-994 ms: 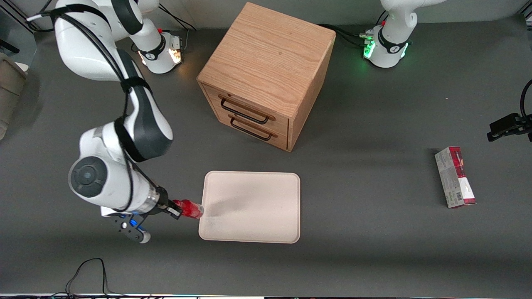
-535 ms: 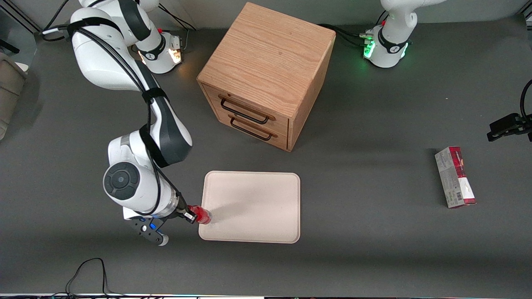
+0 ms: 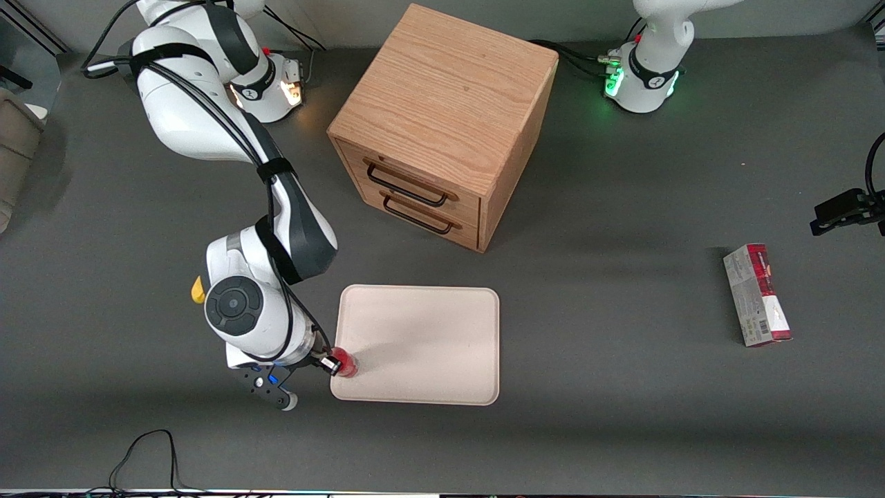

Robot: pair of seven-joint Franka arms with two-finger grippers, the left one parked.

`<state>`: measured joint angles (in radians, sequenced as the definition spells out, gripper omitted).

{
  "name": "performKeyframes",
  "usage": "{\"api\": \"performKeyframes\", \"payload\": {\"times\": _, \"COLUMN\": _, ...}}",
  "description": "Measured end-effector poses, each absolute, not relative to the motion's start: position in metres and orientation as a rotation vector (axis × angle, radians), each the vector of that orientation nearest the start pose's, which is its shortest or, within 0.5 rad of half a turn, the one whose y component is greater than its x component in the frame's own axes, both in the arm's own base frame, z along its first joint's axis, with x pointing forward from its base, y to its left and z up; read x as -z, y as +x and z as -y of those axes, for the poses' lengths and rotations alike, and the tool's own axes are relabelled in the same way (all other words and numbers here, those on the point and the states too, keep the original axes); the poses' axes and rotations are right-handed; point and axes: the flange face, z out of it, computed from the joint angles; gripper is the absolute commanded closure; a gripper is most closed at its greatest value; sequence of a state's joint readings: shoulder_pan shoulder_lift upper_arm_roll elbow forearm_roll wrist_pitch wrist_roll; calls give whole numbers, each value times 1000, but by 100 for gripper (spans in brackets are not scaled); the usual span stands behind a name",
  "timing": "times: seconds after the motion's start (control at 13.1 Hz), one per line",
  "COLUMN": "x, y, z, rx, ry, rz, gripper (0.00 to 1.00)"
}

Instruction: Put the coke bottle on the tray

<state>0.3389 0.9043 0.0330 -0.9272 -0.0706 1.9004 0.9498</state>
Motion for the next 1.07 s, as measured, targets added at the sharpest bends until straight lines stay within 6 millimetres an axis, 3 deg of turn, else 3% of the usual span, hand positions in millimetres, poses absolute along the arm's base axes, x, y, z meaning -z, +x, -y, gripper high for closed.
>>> {"api": "performKeyframes", "payload": {"times": 0.08, "x": -343, "y": 739, "z": -272, "rx": 127, "ry": -3003, "rz": -881, "gripper": 100}}
{"api": "performKeyframes", "payload": {"times": 0.15, "x": -341, "y": 739, "z": -272, "rx": 125, "ry": -3004, "rz": -881, "gripper": 91}}
{"api": "performKeyframes", "payload": {"times": 0.23, "x": -341, "y": 739, "z": -272, "rx": 124, "ry": -3005, "rz": -881, "gripper": 62}}
{"api": "performKeyframes", "payload": {"times": 0.31, "x": -340, "y": 739, "z": -272, "rx": 124, "ry": -3005, "rz": -881, "gripper": 1}}
{"api": "performKeyframes", "payload": {"times": 1.07, "x": -346, "y": 741, "z": -271, "rx": 162, "ry": -3014, "rz": -875, "gripper": 0}}
